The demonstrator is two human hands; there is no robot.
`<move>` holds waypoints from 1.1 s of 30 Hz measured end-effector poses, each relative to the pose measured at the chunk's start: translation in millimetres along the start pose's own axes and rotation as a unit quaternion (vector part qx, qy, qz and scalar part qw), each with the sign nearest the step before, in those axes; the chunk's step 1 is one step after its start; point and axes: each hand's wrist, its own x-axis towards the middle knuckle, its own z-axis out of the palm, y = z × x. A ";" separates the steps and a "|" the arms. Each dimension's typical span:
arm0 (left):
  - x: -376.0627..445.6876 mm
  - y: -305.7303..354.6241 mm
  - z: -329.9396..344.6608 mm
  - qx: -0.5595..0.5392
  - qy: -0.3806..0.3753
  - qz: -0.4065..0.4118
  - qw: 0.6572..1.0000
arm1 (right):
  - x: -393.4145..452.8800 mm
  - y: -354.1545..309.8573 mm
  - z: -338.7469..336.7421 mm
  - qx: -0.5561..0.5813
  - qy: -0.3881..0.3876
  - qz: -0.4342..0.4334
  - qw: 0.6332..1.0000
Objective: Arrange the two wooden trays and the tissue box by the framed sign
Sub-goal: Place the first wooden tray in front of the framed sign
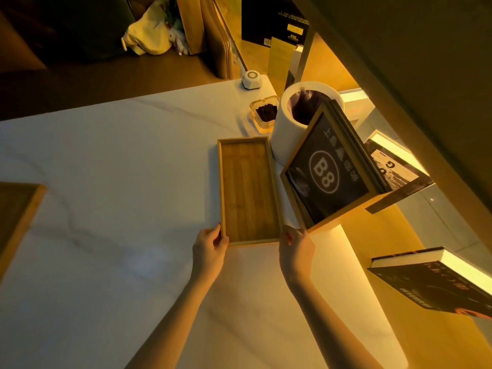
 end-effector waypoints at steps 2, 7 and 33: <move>-8.6 -0.6 0.7 0.014 0.013 0.040 0.999 | -5.4 2.6 -2.9 -0.015 0.011 -0.039 0.999; -40.9 -17.4 13.9 0.178 0.024 0.142 0.973 | -34.6 21.1 -2.8 -0.159 0.015 -0.228 0.960; -57.1 -13.1 48.8 0.220 -0.059 0.154 0.961 | -20.0 61.6 -22.1 -0.316 -0.099 -0.248 0.910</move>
